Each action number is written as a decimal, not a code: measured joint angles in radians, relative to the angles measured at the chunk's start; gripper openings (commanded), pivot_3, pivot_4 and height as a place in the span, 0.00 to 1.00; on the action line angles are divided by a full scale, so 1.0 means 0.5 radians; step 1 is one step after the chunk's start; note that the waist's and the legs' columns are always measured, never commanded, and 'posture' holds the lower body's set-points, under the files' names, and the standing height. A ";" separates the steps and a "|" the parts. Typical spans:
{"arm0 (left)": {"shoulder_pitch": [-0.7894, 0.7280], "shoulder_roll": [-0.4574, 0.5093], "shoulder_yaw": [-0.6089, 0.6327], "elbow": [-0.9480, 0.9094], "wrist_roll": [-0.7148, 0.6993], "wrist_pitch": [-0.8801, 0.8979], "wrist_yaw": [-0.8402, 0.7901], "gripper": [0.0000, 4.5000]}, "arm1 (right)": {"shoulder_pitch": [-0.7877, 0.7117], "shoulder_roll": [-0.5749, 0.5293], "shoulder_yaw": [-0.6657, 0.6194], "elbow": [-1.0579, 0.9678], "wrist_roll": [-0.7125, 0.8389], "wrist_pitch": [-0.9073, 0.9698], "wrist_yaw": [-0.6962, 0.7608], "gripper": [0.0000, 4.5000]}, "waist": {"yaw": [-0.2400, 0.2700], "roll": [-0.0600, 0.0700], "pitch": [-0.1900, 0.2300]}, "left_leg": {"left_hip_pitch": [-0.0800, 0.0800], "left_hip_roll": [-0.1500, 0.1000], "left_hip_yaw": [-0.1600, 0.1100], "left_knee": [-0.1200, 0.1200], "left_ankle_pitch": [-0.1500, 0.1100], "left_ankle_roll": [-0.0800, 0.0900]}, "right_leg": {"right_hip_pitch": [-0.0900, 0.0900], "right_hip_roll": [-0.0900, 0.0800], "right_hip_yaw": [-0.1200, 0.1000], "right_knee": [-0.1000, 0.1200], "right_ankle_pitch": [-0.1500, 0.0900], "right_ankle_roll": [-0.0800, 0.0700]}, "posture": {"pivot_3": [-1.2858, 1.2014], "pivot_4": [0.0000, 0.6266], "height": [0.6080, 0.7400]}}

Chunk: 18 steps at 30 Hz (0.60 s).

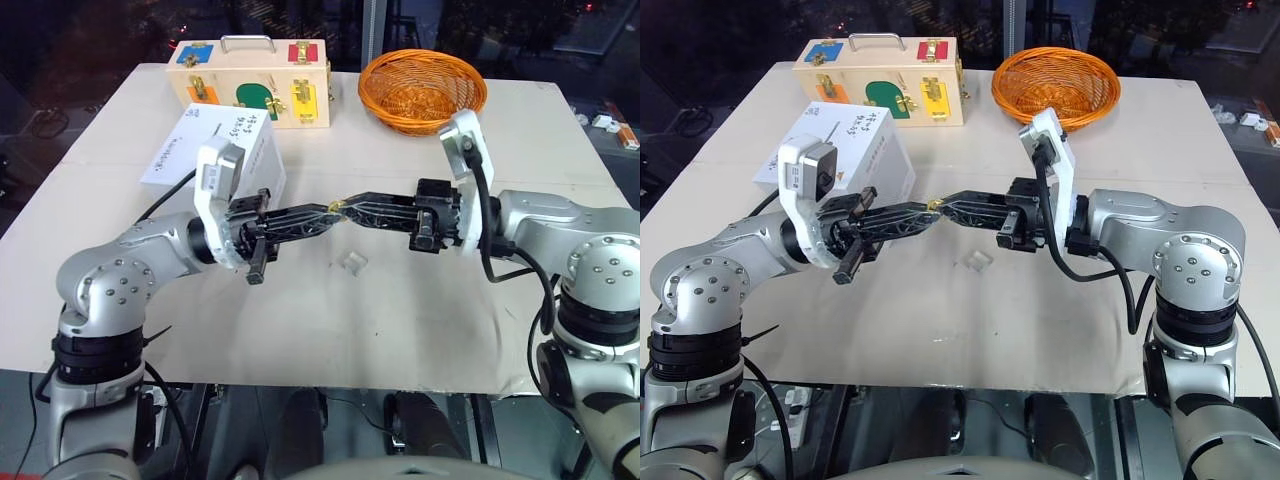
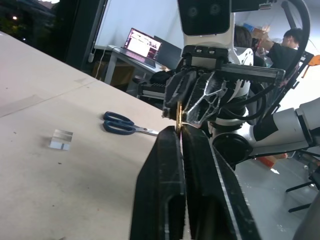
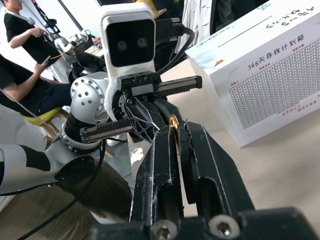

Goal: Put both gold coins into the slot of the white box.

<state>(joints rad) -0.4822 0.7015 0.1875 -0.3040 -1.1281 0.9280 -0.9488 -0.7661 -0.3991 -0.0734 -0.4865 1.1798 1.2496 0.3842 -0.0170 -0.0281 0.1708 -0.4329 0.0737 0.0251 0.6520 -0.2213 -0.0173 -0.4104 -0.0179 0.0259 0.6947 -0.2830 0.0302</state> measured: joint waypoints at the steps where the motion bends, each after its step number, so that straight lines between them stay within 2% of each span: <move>1: 0.000 0.000 0.000 0.000 -0.006 0.000 0.000 0.01 | 0.002 -0.003 0.000 0.000 0.007 -0.005 0.000 0.00 | 0.000 0.000 0.000 | 0.000 0.000 0.000 0.000 0.000 0.000 | 0.000 0.000 0.000 0.000 0.000 0.000 | 0.52 0.24 0.90; 9: 0.000 -0.002 0.002 0.003 -0.037 0.020 0.026 0.01 | 0.030 -0.037 0.033 -0.016 0.005 -0.072 0.005 0.00 | 0.001 0.000 0.000 | 0.000 0.000 0.000 0.000 0.000 0.000 | 0.000 0.000 0.000 0.000 0.000 0.000 | 0.52 0.24 0.90; 10: -0.001 -0.002 0.008 0.007 -0.063 0.037 0.035 0.00 | 0.038 -0.036 0.034 -0.018 0.005 -0.090 0.006 0.14 | 0.000 0.000 0.000 | 0.000 0.000 0.000 0.000 0.000 0.000 | 0.000 0.000 0.000 0.000 0.000 0.000 | 0.52 0.24 0.90; 14: -0.078 0.030 0.112 0.082 -0.230 0.137 0.128 0.00 | 0.083 -0.062 0.035 -0.032 0.003 -0.177 0.051 0.52 | 0.001 0.000 0.000 | 0.000 0.000 -0.001 0.000 0.000 0.000 | 0.000 0.000 0.000 0.000 0.000 0.000 | 0.52 0.24 0.90; 15: -0.094 0.050 0.165 0.110 -0.295 0.174 0.173 0.00 | 0.099 -0.100 0.035 -0.044 -0.002 -0.201 0.071 0.68 | 0.000 -0.001 0.000 | 0.000 0.000 0.000 0.000 0.000 0.000 | 0.000 0.000 0.000 -0.001 0.000 0.001 | 0.52 0.24 0.90; 18: -0.096 0.084 0.252 0.160 -0.420 0.239 0.290 0.00 | 0.141 -0.200 0.034 -0.098 -0.065 -0.270 0.120 0.94 | 0.000 -0.001 0.001 | -0.001 0.000 -0.001 0.000 0.000 0.000 | 0.000 0.000 0.000 -0.001 0.000 0.001 | 0.52 0.24 0.90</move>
<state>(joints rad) -0.5304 0.7433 0.3136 -0.2239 -1.3383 1.0476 -0.8040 -0.6955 -0.4993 -0.0564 -0.5357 1.1471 1.1148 0.4442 -0.0168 -0.0284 0.1711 -0.4332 0.0737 0.0249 0.6520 -0.2213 -0.0172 -0.4104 -0.0181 0.0259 0.6941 -0.2831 0.0305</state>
